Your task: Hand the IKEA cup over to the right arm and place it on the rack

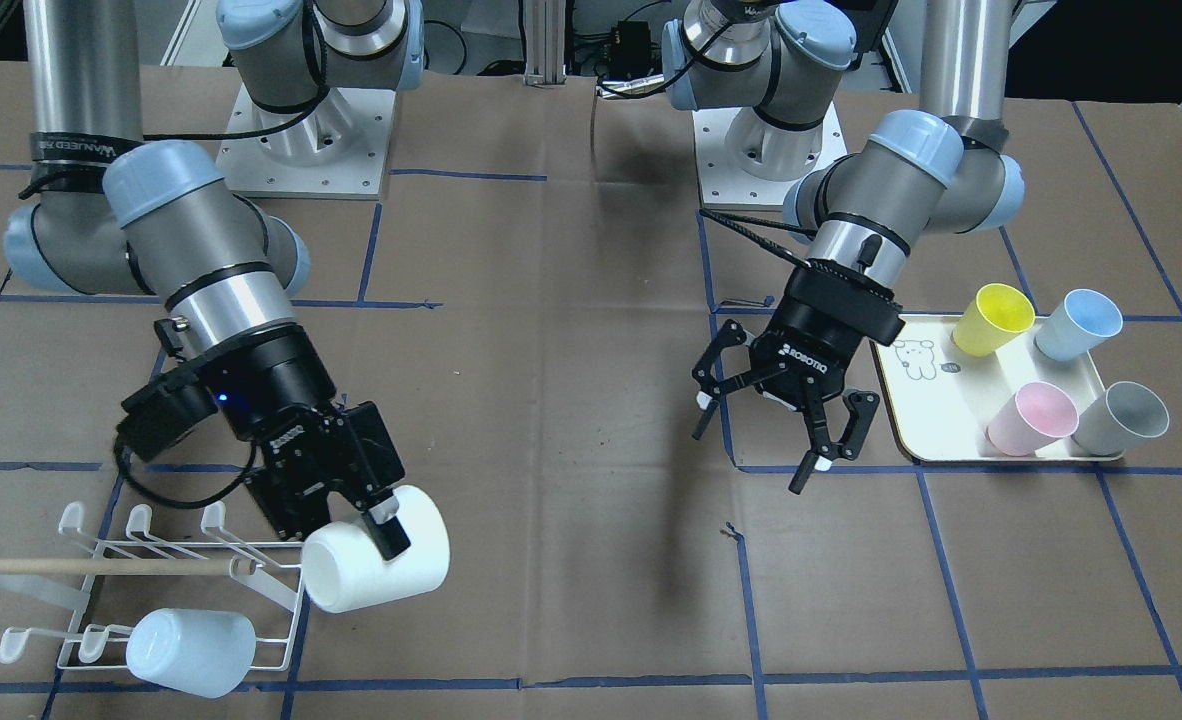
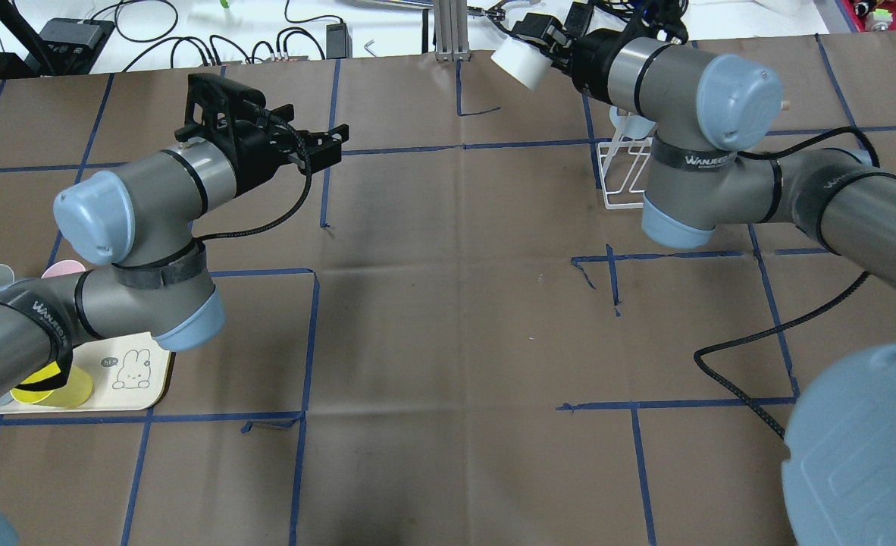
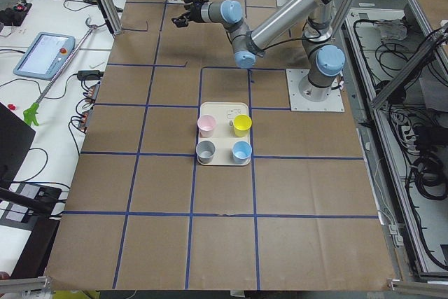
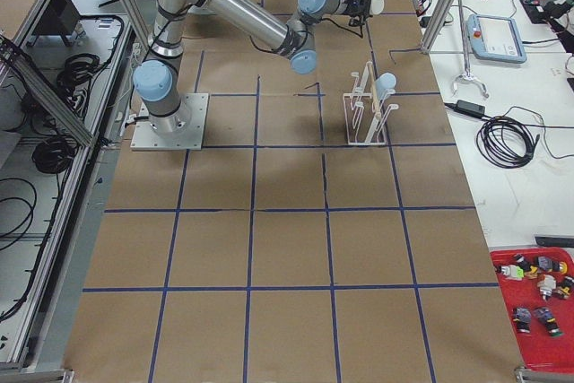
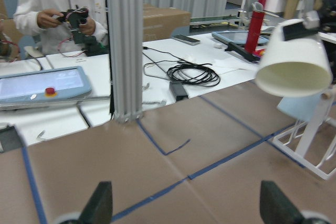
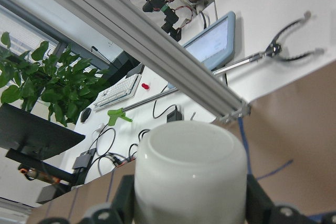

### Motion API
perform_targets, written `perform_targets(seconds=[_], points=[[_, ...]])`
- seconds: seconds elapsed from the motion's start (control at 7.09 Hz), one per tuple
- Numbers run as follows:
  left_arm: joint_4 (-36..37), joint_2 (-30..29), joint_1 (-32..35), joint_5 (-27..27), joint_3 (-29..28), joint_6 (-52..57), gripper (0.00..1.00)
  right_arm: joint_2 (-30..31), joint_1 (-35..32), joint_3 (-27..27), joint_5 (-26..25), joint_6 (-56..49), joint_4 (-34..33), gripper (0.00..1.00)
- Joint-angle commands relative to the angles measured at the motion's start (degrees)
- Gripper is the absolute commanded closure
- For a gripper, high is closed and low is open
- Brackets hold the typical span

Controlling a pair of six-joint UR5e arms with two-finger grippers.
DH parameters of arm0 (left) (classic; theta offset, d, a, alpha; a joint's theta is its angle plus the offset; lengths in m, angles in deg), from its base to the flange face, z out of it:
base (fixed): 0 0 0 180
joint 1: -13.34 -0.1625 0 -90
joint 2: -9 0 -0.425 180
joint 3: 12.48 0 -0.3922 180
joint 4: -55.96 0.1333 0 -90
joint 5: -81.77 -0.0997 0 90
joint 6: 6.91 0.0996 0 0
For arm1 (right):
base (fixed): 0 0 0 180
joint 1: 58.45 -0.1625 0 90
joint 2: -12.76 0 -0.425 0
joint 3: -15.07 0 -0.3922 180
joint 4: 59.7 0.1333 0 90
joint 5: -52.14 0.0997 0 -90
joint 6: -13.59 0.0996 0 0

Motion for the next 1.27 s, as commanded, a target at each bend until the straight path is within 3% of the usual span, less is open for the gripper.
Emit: perform_targets(seconds=[0.0, 0.28, 0.42, 0.56, 0.71, 1.13], points=[[-35.68, 5.47, 0.58, -14.74, -14.16, -2.28, 0.00, -0.06, 7.64, 2.42, 0.56, -29.33, 0.61, 0.57], [-62.10, 5.32, 2.15, -20.39, -27.62, -10.71, 0.00, -1.37, 13.64, 3.03, 1.01, -42.78, 0.62, 0.57], [-73.71, 4.79, 4.52, -26.43, -33.16, -13.18, 0.00, -3.20, 15.66, 4.87, 1.01, -46.13, 0.62, 0.57], [-84.00, 5.48, 6.19, -28.14, -35.04, -14.59, 0.00, -5.05, 17.25, 6.02, 2.75, -50.78, 0.62, 0.57], [-88.37, 6.10, 6.47, -28.25, -34.97, -16.17, 0.00, -5.42, 19.09, 5.85, 5.29, -53.00, 0.62, 0.57], [-89.29, 7.07, 6.39, -32.72, -32.70, -15.40, 0.00, -7.79, 22.19, 5.33, 8.91, -55.82, 3.08, 0.60]])
